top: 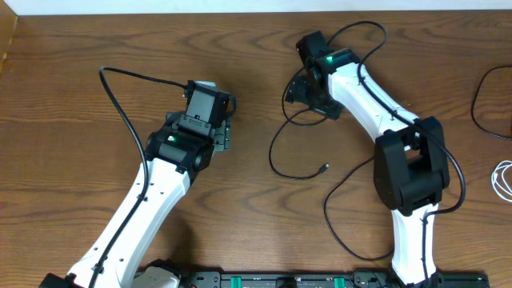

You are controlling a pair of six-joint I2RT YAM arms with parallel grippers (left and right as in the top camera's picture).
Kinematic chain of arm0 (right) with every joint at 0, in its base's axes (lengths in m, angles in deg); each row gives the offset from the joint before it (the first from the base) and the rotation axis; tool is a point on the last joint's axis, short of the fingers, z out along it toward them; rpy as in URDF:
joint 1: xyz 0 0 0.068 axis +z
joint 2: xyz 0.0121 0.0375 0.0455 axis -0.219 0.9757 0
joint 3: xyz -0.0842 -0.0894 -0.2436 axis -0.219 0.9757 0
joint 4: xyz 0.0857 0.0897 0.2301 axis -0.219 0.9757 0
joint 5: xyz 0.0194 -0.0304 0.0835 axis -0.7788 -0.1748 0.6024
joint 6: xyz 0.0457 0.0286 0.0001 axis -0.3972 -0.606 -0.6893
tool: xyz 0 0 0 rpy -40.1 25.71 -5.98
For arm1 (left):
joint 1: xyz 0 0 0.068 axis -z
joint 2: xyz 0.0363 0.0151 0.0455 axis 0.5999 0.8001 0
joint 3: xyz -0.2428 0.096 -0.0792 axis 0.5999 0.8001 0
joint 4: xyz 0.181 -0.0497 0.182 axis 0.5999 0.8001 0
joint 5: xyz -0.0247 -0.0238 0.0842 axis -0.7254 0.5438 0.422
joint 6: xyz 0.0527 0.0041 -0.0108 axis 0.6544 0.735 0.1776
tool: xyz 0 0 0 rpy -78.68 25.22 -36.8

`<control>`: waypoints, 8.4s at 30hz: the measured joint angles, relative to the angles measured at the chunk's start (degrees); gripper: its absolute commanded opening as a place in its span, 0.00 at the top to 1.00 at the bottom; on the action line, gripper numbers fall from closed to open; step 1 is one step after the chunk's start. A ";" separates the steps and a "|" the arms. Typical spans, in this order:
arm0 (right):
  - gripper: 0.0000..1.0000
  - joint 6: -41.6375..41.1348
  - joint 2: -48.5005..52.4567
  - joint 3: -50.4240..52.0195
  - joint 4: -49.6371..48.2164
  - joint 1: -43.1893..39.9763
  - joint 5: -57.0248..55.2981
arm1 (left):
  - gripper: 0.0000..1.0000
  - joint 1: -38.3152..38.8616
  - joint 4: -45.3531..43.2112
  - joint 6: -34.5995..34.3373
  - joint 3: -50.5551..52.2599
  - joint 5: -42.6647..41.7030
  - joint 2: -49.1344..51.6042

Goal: Untangle cables

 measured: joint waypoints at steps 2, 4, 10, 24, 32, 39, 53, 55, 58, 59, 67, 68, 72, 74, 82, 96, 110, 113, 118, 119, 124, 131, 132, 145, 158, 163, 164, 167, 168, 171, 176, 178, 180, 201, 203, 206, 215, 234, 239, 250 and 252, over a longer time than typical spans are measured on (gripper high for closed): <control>0.08 -0.70 0.00 0.07 1.25 0.35 -0.92 | 0.17 0.00 0.00 0.00 0.00 0.00 0.00; 0.08 -1.77 0.00 0.24 2.82 0.44 -2.25 | 0.17 0.00 0.02 0.00 0.00 0.00 0.00; 0.08 -4.81 0.00 2.56 3.48 0.57 -4.98 | 0.17 0.00 0.00 0.00 0.00 0.00 0.00; 0.31 -7.65 0.00 8.66 -1.38 0.76 -5.42 | 0.17 0.00 0.00 0.00 0.00 0.00 0.00; 0.27 -7.54 0.00 8.68 -1.66 0.76 -3.50 | 0.17 0.00 0.00 0.00 0.00 0.00 0.00; 0.23 -4.90 -0.28 8.66 -1.64 0.28 3.34 | 0.17 0.00 0.00 0.00 0.00 0.00 0.00; 0.21 -2.73 -0.50 8.66 -9.31 0.09 6.80 | 0.17 0.00 0.02 0.00 0.00 0.00 0.00; 0.21 -3.19 -0.50 8.66 -9.55 0.13 5.68 | 0.17 0.00 0.02 0.00 0.00 0.00 0.00; 0.21 -3.41 -0.50 8.66 -9.44 0.24 3.80 | 0.17 0.00 0.02 0.00 0.00 0.00 0.00; 0.21 -3.45 -0.50 8.66 -9.22 0.33 3.13 | 0.17 0.00 0.00 0.00 0.00 0.00 0.00; 0.21 -3.58 -0.50 8.68 -7.61 1.49 -2.78 | 0.17 0.00 0.00 0.00 0.00 0.00 0.00; 0.21 -3.58 -0.50 8.68 -7.61 1.68 -3.26 | 0.17 0.00 0.00 0.00 0.00 0.00 0.00; 0.21 -3.58 -0.50 8.68 -7.48 2.21 -4.85 | 0.17 0.00 0.02 0.00 0.00 0.00 0.00; 0.22 -3.58 -0.50 8.83 -7.28 2.21 -5.18 | 0.17 0.00 0.02 0.00 0.00 0.00 0.00; 0.22 -3.58 -0.50 9.62 -5.84 2.21 -5.70 | 0.17 0.00 0.02 0.00 0.00 0.00 0.00; 0.38 -4.00 -0.50 9.66 -4.74 2.27 -6.19 | 0.17 0.00 0.00 0.00 0.00 0.00 0.00; 0.81 -4.35 -0.48 9.70 -5.18 2.27 -6.29 | 0.17 0.00 0.00 0.00 0.00 0.00 0.00; 0.94 -4.35 -0.48 9.73 -5.25 2.27 -6.29 | 0.17 0.00 0.00 0.00 0.00 0.00 0.00; 0.99 -4.57 -0.48 9.79 -5.25 2.27 -6.49 | 0.17 0.00 0.00 0.00 0.00 0.00 0.00; 0.99 -4.33 -0.48 9.79 -5.29 2.27 -6.49 | 0.17 0.00 0.00 0.00 0.00 0.00 0.00; 0.99 -0.33 -0.48 8.76 -2.45 1.20 -6.51 | 0.17 0.00 0.00 0.00 0.00 0.00 0.00; 0.99 7.67 -5.16 0.33 4.81 -5.05 -8.59 | 0.17 0.00 0.00 0.00 0.00 0.00 0.00; 0.99 8.33 -6.47 -0.22 5.18 -5.77 -8.76 | 0.17 0.00 0.00 0.00 0.00 0.00 0.00; 0.99 15.54 -28.76 -1.99 6.54 -17.73 -11.69 | 0.17 0.00 0.00 0.00 0.00 0.00 0.00; 0.99 21.03 -34.49 -2.16 14.97 -22.71 -12.90 | 0.17 0.00 0.00 0.00 0.00 0.00 0.00; 0.99 24.48 -34.49 -2.12 24.44 -22.71 -9.77 | 0.17 0.00 -0.02 0.00 0.00 0.00 0.00; 0.99 24.79 -34.49 -2.12 26.73 -22.71 -9.18 | 0.17 0.00 -0.02 0.00 0.00 0.00 0.00; 0.99 25.55 -34.49 -1.95 30.40 -22.58 -8.26 | 0.17 0.00 0.02 0.00 0.00 0.00 0.00; 0.99 25.66 -34.49 -1.40 30.99 -22.56 -7.82 | 0.17 0.00 0.02 0.00 0.00 0.00 0.00; 0.99 25.81 -34.51 1.40 31.32 -22.29 -7.08 | 0.17 0.00 0.02 0.00 0.00 0.00 0.00; 0.99 25.99 -34.56 13.03 27.12 -19.98 -4.57 | 0.17 0.00 0.02 0.00 0.00 0.00 0.00; 0.99 25.99 -34.51 18.60 24.39 -18.51 -2.93 | 0.17 0.00 0.02 0.00 0.00 0.00 0.00; 0.99 25.99 -34.34 23.78 21.70 -16.90 -1.09 | 0.17 0.00 -0.02 0.00 0.00 0.00 0.00; 0.89 16.11 -34.29 54.40 -7.28 -6.88 4.59 | 0.17 0.00 0.04 0.00 0.00 0.00 0.00; 0.78 15.47 -34.29 55.49 -8.22 -6.88 4.63 | 0.17 0.00 0.00 0.00 0.00 0.00 0.00; 0.68 14.78 -34.29 56.57 -10.21 -6.88 4.79 | 0.17 0.00 0.02 0.00 0.00 0.00 0.00; 0.85 15.17 -34.29 56.65 -11.87 -6.88 7.93 | 0.17 0.00 0.00 0.00 0.00 0.00 0.00; 0.84 24.59 -34.29 56.76 -10.62 -6.88 18.99 | 0.17 0.00 0.00 0.00 0.00 0.00 0.00; 0.84 25.64 -34.29 56.76 -11.28 -6.88 20.09 | 0.17 0.00 0.00 0.00 0.02 0.00 0.00; 0.72 30.51 -34.29 56.76 -13.88 -6.88 25.44 | 0.17 0.00 0.00 0.00 0.00 0.00 0.00; 0.69 30.77 -34.29 56.76 -14.75 -6.88 26.21 | 0.17 0.00 0.02 0.00 0.00 0.00 0.00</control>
